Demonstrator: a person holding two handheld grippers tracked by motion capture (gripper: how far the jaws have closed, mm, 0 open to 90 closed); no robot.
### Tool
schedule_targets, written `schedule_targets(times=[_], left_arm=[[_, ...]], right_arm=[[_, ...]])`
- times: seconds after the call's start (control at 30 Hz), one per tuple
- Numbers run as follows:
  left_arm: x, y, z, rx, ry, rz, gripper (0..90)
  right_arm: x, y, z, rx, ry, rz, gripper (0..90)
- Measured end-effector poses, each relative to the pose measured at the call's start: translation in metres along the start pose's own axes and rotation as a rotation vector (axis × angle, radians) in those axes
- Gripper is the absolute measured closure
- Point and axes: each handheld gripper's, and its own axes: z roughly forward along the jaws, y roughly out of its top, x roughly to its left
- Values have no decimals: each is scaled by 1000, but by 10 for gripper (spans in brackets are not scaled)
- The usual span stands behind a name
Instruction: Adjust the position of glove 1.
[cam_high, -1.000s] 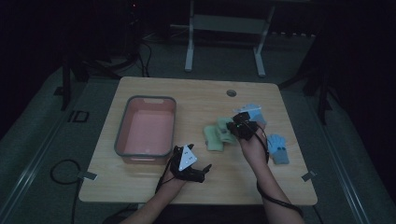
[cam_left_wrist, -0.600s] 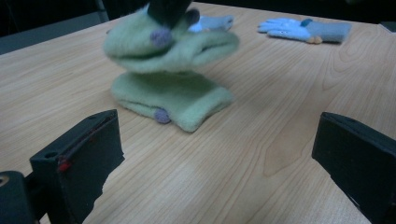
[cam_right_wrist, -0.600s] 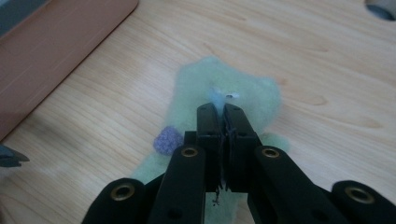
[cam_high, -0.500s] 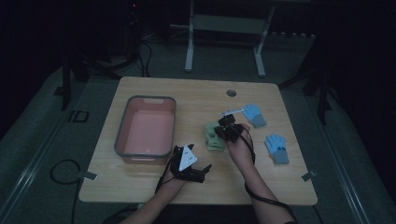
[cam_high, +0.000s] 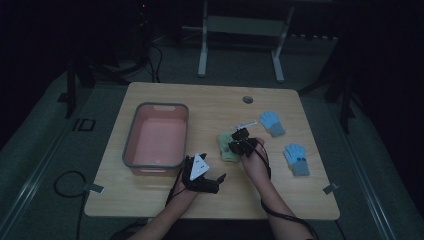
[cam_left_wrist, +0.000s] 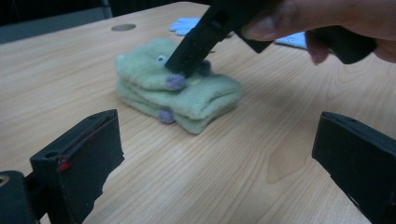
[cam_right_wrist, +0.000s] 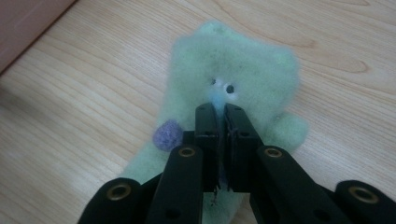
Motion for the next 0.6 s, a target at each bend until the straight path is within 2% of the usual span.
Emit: schedule_targets(times=[0.07, 0.1, 0.13, 0.23, 0.33, 0.43, 0.5, 0.53, 0.57, 0.6], left_arm=[[0, 1, 1, 11, -30, 20, 46], [0, 1, 1, 11, -30, 20, 45], [-3, 1, 3, 0, -51, 61, 42], [-7, 5, 8, 42, -104, 93, 46], [-9, 12, 15, 103, -115, 108, 57], [-8, 20, 19, 140, -113, 116, 70], [-8, 24, 20, 143, -101, 128, 85], [-4, 29, 22, 112, -150, 124, 101], [-4, 29, 22, 112, -150, 124, 110], [-1, 35, 29, 110, -123, 154, 129]], right_arm=[[-1, 0, -4, -9, 15, -8, 793], [-2, 0, -10, -25, 19, -24, 776], [-4, 0, -14, -37, 19, -35, 761], [-13, 0, -23, -67, 42, -71, 723], [-21, 1, -27, -94, 88, -116, 696], [-29, 4, -29, -131, 142, -169, 680], [-32, 5, -29, -141, 150, -181, 674], [-38, 8, -27, -140, 168, -191, 655], [-42, 10, -26, -149, 181, -189, 652], [-45, 12, -24, -149, 194, -185, 645]])
